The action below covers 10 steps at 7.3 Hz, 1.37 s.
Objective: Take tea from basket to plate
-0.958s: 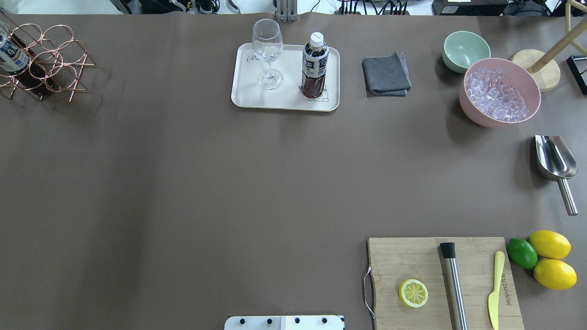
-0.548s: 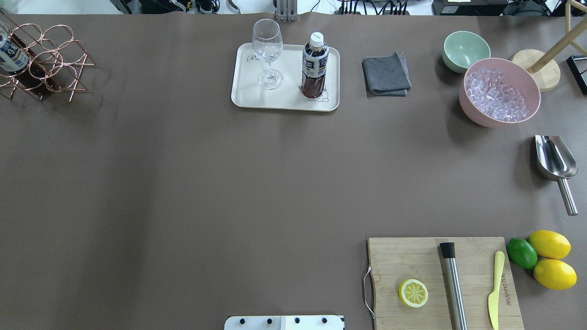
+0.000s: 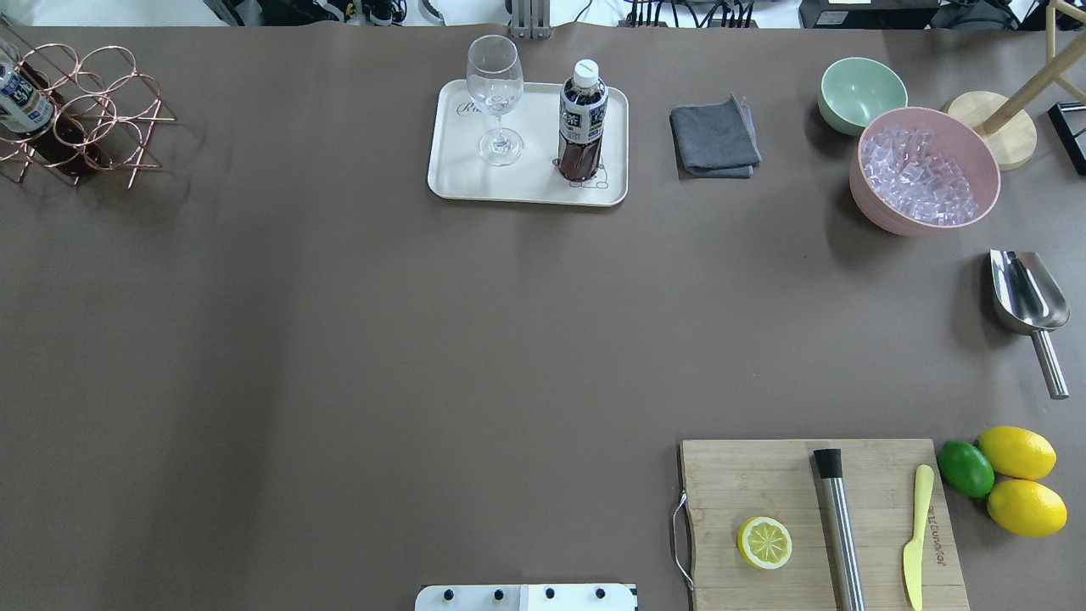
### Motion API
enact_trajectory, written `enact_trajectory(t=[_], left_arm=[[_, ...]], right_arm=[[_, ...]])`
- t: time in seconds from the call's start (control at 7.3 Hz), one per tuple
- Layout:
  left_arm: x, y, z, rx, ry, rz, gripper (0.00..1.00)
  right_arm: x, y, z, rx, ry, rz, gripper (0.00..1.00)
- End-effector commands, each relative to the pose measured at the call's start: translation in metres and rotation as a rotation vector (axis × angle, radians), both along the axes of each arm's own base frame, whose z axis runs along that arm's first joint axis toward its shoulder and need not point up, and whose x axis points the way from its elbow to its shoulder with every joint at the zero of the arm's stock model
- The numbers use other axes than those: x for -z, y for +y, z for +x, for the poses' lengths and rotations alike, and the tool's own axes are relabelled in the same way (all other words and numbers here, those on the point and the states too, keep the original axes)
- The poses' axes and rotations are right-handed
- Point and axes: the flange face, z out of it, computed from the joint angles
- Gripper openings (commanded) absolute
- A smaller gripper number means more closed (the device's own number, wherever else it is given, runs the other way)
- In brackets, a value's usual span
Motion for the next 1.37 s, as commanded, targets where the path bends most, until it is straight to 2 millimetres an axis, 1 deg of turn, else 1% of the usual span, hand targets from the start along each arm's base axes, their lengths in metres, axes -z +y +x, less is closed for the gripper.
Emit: enact_trajectory(t=[0.0, 0.14, 0.27, 0.68, 0.82, 1.23], left_arm=[[-0.0019, 0.001, 0.0001, 0.0, 0.0, -0.007, 0.98], [-0.0005, 0.0008, 0.0, 0.0, 0.0, -0.004, 0.98], [0.0001, 0.0008, 0.0, 0.0, 0.0, -0.004, 0.98], [0.0043, 0.0017, -0.0004, 0.002, 0.001, 0.004, 0.98], [0.0058, 0.0025, -0.0043, 0.012, 0.001, 0.007, 0.98], [0.0038, 0.0034, -0.0043, 0.012, 0.001, 0.003, 0.98]], right_arm=[[-0.004, 0.002, 0.0059, -0.018, 0.006, -0.01, 1.0], [-0.0124, 0.0037, 0.0057, -0.018, -0.005, -0.028, 1.0], [-0.0138, 0.0047, 0.0056, -0.018, -0.006, -0.031, 1.0], [-0.0117, 0.0024, 0.0058, -0.02, -0.009, -0.027, 1.0], [-0.0105, 0.0007, 0.0058, -0.02, -0.01, -0.024, 1.0], [-0.0105, 0.0017, 0.0064, -0.022, -0.019, -0.025, 1.0]])
